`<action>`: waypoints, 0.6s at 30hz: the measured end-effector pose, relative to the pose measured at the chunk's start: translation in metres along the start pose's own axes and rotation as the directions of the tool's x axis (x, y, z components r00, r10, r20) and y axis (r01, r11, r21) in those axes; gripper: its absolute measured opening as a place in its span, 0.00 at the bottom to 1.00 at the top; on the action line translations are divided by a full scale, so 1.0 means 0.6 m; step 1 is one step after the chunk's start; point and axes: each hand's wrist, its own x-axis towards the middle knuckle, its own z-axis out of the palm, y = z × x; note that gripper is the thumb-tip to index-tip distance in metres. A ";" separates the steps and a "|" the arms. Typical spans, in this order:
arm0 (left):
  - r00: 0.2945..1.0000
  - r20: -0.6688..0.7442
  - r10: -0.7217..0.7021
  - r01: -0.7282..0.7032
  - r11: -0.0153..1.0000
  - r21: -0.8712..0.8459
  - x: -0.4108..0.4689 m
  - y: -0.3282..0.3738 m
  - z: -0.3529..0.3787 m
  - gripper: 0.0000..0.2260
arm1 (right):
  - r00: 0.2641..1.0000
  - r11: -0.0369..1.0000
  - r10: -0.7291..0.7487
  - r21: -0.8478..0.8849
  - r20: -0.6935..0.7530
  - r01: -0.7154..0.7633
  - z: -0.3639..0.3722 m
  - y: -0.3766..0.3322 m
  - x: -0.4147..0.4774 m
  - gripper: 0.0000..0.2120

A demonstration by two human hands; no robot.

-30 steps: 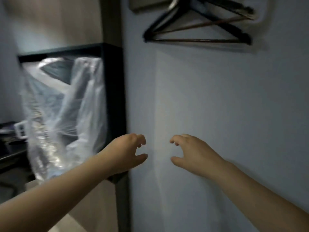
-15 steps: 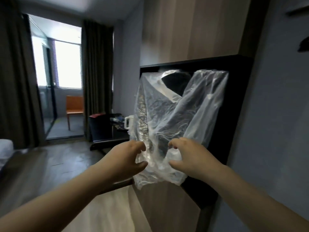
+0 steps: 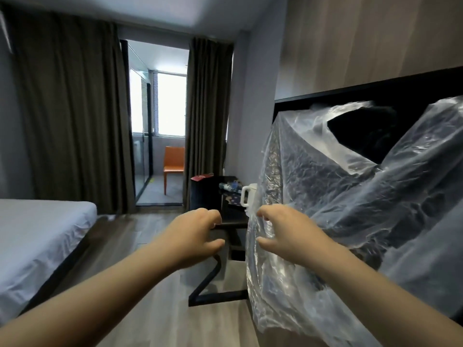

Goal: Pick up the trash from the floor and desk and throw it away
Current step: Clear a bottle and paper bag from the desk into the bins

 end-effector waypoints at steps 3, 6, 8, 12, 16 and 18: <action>0.999 0.017 -0.037 0.037 0.999 0.024 0.041 -0.057 0.014 0.16 | 0.998 1.000 -0.020 0.020 0.065 0.019 0.045 0.004 0.074 0.23; 0.997 0.025 -0.074 0.073 0.997 0.032 0.087 -0.128 0.026 0.15 | 0.996 0.999 -0.036 0.031 0.083 0.033 0.091 0.002 0.153 0.23; 0.996 0.027 -0.079 0.079 0.997 0.026 0.120 -0.186 0.038 0.15 | 0.996 0.999 -0.039 0.038 0.075 0.036 0.127 -0.002 0.212 0.24; 0.998 0.023 -0.065 0.064 0.997 0.038 0.182 -0.295 0.050 0.17 | 0.997 0.999 -0.015 0.034 0.077 0.012 0.184 -0.019 0.318 0.26; 0.999 0.008 -0.050 0.050 0.998 0.044 0.254 -0.423 0.038 0.18 | 0.997 0.998 0.018 0.060 0.081 -0.023 0.233 -0.054 0.441 0.26; 0.999 0.007 -0.045 0.044 0.998 0.053 0.290 -0.481 0.033 0.18 | 0.996 0.997 0.034 0.067 0.080 -0.040 0.258 -0.068 0.497 0.26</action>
